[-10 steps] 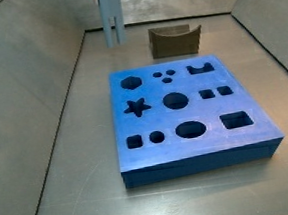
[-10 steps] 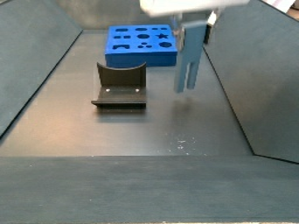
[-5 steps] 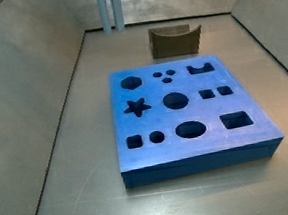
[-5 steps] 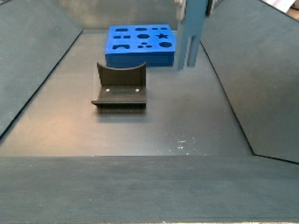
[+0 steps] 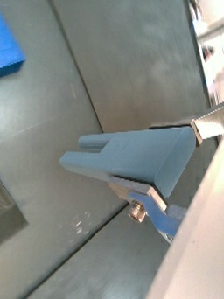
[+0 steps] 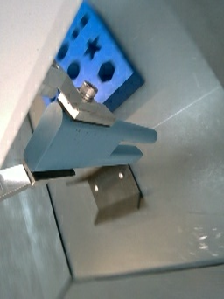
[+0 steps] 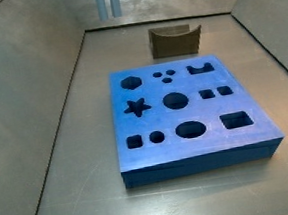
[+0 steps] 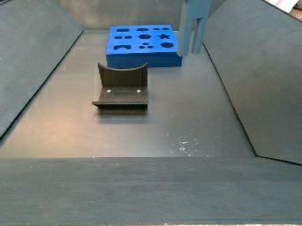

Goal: Pick up the square-circle object. Move up. Rotate the square-circle object. Move to above the board. Insert the square-circle object.
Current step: Rotate the square-circle object.

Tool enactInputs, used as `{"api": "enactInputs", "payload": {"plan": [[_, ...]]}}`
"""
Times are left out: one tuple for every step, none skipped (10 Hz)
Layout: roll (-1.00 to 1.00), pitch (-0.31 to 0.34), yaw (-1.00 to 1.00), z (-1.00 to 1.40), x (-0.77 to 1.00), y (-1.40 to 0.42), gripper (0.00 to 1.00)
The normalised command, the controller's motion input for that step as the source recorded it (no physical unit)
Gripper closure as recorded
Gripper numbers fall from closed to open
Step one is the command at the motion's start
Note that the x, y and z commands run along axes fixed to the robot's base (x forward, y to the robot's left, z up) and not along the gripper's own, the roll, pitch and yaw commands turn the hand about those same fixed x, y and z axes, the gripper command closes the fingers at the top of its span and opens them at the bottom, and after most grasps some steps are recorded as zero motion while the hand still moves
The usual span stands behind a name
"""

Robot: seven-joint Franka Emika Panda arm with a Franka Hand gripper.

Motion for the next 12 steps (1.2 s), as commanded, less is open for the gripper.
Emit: {"api": "enactInputs", "payload": {"plan": [[-0.01,0.009,-1.00,0.01,0.00,0.02,1.00],[-0.01,0.010,-1.00,0.01,0.00,0.02,1.00],[-0.01,0.011,-1.00,0.01,0.00,0.01,1.00],[-0.01,0.012,-1.00,0.01,0.00,0.01,1.00],[-0.02,0.014,-1.00,0.01,0.00,0.01,1.00],[-0.02,0.015,-1.00,0.01,0.00,0.01,1.00],[-0.02,0.018,-1.00,0.01,0.00,0.01,1.00],[-0.02,0.019,-1.00,0.01,0.00,0.01,1.00],[-0.03,0.024,-1.00,0.01,0.00,0.01,1.00],[-0.03,0.029,-1.00,0.01,0.01,0.01,1.00],[-0.04,0.035,-0.96,0.01,0.01,0.01,1.00],[-0.04,0.034,-0.70,0.01,0.01,0.01,1.00]]}}
